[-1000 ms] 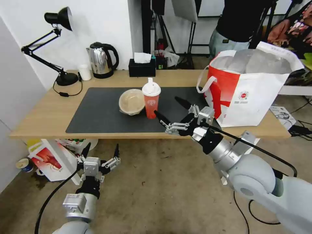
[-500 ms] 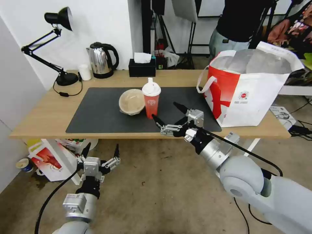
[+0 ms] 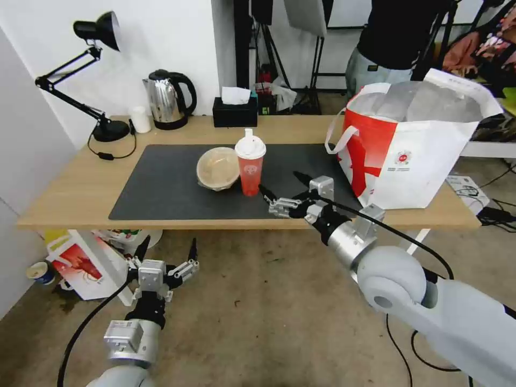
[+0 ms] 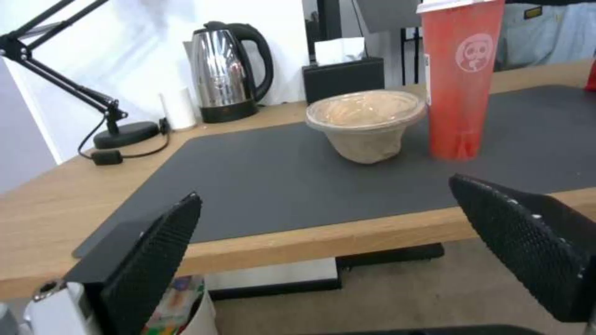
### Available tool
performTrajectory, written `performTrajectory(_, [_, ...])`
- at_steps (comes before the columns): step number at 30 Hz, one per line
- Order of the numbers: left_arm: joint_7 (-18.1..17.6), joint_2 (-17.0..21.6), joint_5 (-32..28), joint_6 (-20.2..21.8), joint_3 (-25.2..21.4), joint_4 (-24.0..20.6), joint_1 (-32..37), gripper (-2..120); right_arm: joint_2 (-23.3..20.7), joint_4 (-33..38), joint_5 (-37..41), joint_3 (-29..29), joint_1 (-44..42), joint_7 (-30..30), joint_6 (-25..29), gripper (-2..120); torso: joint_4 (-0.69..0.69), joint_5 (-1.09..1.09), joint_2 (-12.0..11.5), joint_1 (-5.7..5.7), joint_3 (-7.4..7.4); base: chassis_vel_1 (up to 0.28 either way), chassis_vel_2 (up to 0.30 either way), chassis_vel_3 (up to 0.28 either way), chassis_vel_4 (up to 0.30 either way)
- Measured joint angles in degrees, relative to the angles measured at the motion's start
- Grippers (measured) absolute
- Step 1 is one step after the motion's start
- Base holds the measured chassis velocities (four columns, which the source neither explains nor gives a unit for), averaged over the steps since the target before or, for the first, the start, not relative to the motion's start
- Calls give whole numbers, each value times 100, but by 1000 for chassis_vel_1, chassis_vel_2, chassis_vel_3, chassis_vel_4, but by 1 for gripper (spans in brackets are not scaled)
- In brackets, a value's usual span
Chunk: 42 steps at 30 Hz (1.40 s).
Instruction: Pick up the trash from the table and place it into the takeout bag.
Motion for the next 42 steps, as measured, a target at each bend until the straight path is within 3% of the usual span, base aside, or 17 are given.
performTrajectory(24, [0, 0, 0, 0, 0, 0, 0, 100, 565, -1400, 628, -938, 1539, -132, -254, 100, 0, 0, 0, 0, 0, 0, 0, 0, 0])
performTrajectory(42, [0, 0, 0, 0, 0, 0, 0, 100, 789, -1819, 825, -1389, 2013, -157, -388, 100, 0, -1, 0, 0, 0, 0, 0, 0, 0])
